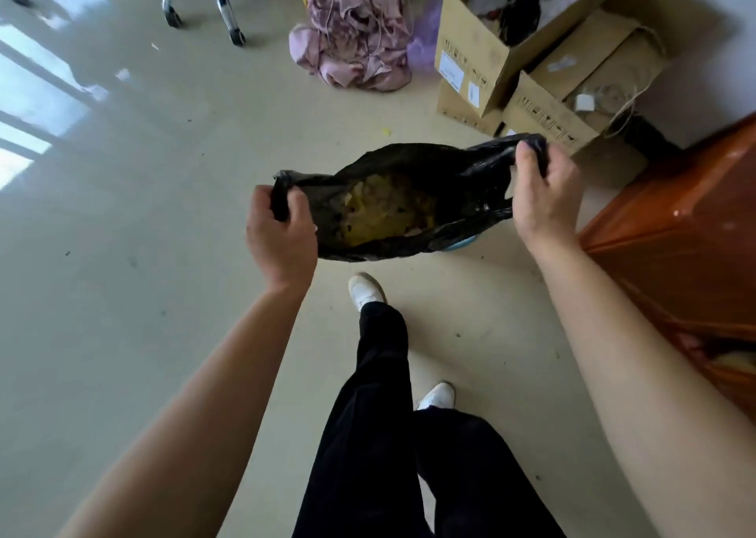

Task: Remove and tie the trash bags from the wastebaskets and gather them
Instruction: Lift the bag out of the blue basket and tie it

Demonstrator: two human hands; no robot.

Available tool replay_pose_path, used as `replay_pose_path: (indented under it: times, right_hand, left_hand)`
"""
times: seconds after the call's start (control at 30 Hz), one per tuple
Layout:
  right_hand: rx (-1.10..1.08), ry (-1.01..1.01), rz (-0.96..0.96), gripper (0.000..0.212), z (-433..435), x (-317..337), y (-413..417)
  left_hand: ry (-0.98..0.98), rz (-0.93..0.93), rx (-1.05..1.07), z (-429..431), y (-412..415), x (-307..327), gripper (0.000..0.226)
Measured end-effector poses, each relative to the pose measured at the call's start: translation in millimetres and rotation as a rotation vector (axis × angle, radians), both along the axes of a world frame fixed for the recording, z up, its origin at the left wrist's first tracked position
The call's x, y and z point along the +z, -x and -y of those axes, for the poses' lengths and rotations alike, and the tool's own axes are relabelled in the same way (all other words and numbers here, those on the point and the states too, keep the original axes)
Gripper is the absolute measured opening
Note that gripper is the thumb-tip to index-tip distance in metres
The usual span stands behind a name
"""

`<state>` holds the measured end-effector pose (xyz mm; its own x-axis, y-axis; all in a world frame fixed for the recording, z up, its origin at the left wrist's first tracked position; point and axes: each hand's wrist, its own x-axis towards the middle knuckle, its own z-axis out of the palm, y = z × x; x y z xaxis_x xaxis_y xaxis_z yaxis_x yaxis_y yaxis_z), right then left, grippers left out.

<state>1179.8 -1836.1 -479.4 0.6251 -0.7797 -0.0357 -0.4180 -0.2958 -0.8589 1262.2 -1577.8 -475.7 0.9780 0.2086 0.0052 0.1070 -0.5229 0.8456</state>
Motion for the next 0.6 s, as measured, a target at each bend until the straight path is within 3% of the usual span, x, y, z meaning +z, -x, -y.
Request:
replay_pose_path:
  times: [0.13, 0.3, 0.47, 0.6]
  right_hand:
    - [0.034, -0.057, -0.053, 0.028, -39.1, 13.3, 25.8]
    - [0.159, -0.057, -0.207, 0.03, -91.1, -23.6, 44.8]
    - [0.245, -0.034, -0.412, 0.025, -151.8, -152.3, 66.6]
    - [0.274, -0.055, -0.52, 0.026, -188.6, -266.5, 82.6]
  left_hand:
    - [0.048, -0.005, 0.03, -44.8, 18.9, 26.6, 0.018]
    - [-0.032, -0.308, -0.053, -91.7, 34.7, -9.5, 0.013]
    - [-0.077, -0.597, -0.183, -140.1, 54.3, -143.9, 0.035]
    - [-0.062, -0.658, -0.146, -165.6, 67.4, -253.2, 0.035]
